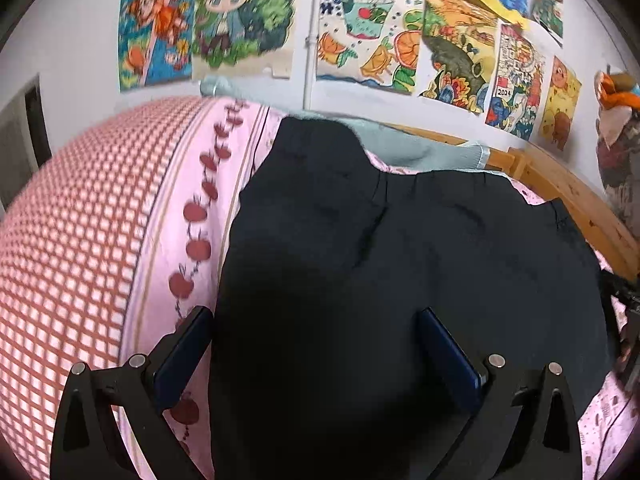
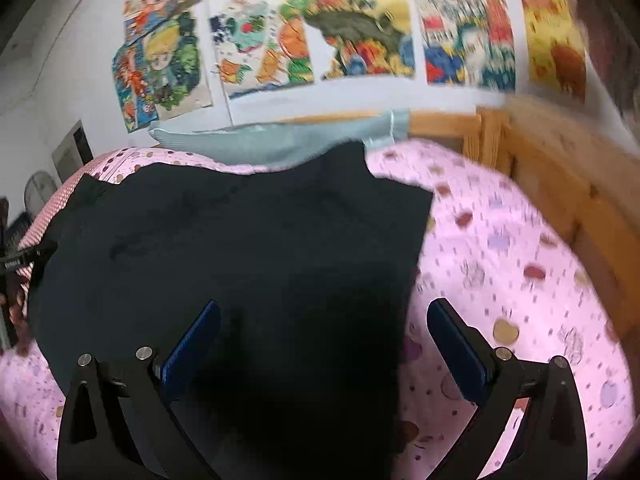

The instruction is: Fold large clothes

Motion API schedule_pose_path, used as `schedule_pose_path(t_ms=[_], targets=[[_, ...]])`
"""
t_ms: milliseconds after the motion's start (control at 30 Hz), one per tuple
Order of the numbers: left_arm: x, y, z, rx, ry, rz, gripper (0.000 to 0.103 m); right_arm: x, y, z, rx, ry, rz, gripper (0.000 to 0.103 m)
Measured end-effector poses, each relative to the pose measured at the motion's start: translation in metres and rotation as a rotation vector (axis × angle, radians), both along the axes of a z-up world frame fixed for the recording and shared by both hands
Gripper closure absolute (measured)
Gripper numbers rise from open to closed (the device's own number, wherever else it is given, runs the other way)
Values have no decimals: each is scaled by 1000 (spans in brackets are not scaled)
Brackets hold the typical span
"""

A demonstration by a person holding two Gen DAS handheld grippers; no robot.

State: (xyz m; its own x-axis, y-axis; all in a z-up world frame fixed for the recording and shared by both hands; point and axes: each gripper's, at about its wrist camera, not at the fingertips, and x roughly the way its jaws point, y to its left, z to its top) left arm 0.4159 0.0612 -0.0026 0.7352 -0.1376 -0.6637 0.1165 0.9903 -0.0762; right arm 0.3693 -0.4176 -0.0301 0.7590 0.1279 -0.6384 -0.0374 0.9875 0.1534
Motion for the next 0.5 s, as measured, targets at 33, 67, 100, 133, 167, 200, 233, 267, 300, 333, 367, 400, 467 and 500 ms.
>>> schedule_pose_path(t_ms=[33,67,100,133,167,200,233,267,300,333,367,400,467,500], targets=[[1,1,-2,-9,8,-2,0,2,-4,-5,20,19,-3,2],[3,4,-5,-21,18,-8,0,3,-6,-10,31,28,-2,2],[5,5,-7,-28,30,-15,0,5,-10,-14,53,42,1,2],[8,6,-10,-37,49,-25,0,7,-11,-19,68,51,6,2],[11,6,-12,-42,61,-30,0,8,-11,-24,76,59,12,2],[14,8,-16,-56,88,-44,0,12,-11,-29,88,73,26,2],[15,8,-18,-66,101,-48,0,16,-10,-36,106,93,45,2],[18,11,-21,-90,120,-54,0,19,-10,-43,126,114,63,2],[21,14,-25,-128,151,-61,0,21,-10,-49,142,128,74,1],[25,18,-31,-175,189,-64,0,22,-11,-56,161,135,85,1],[26,21,-35,-208,209,-62,0,22,-11,-60,173,130,88,1],[28,26,-40,-264,235,-55,0,21,-12,-66,194,115,88,1],[28,32,-48,-326,254,-43,0,18,-12,-72,210,94,90,1],[27,32,-50,-328,255,-47,0,17,-11,-75,213,84,90,1]])
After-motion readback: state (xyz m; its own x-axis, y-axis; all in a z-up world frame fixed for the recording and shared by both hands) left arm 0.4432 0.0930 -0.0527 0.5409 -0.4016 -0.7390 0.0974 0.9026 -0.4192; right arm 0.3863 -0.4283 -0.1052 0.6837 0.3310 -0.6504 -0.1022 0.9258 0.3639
